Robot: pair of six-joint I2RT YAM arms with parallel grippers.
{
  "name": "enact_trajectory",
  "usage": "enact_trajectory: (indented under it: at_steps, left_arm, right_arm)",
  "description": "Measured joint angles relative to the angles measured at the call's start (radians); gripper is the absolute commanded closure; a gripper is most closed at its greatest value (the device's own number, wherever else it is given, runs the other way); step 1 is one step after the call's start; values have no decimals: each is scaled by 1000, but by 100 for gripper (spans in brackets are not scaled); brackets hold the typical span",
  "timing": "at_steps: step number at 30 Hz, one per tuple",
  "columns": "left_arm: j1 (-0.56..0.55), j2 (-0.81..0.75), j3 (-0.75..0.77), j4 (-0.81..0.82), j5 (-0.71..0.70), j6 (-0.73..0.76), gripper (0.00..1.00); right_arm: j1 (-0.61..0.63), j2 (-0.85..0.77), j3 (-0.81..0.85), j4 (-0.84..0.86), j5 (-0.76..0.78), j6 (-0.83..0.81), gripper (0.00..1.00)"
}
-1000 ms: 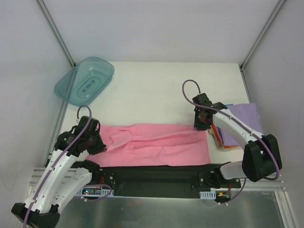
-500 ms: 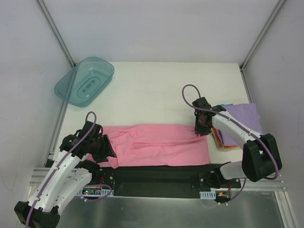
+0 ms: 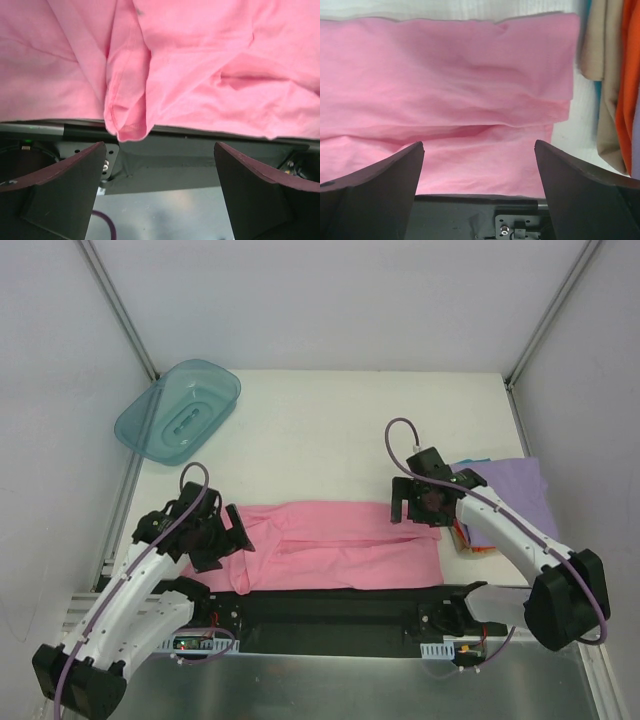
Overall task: Fold and stack the t-shirts
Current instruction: Fold the other side of the tshirt into a rectangle
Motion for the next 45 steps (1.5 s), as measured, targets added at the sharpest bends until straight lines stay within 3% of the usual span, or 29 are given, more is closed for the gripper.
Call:
enact_trajectory:
  at_steps: [3,7,10,18,27,30,37,45]
  left_arm:
    - [0,94,0,64,-68,-31,17]
    - [0,253,23,130,-196,-76,35]
    - [0,356,43,188,-269,-85,40]
    - [1,580,56,323,-291,-87,56]
    - [3,629,56,380,-291,-99,80]
    - [3,644,56,391,-288,-101,100]
    - [3,638,53,402,-234,-100,100]
    - [0,449,-1,408,-113,-100,100]
  right_arm:
    - [15,-57,0,15,-30,-18,3]
    - [18,-100,0,24,-42,-33,3]
    - [18,-110,0,24,-42,-40,3]
    - [18,-111,-14,22,-39,-48,3]
    - [18,-111,-26,21,-24,-48,3]
    - [18,-111,-27,21,-18,-48,3]
    - [18,-111,-29,21,-12,-48,3]
    - [18,-111,-29,21,-12,-48,3]
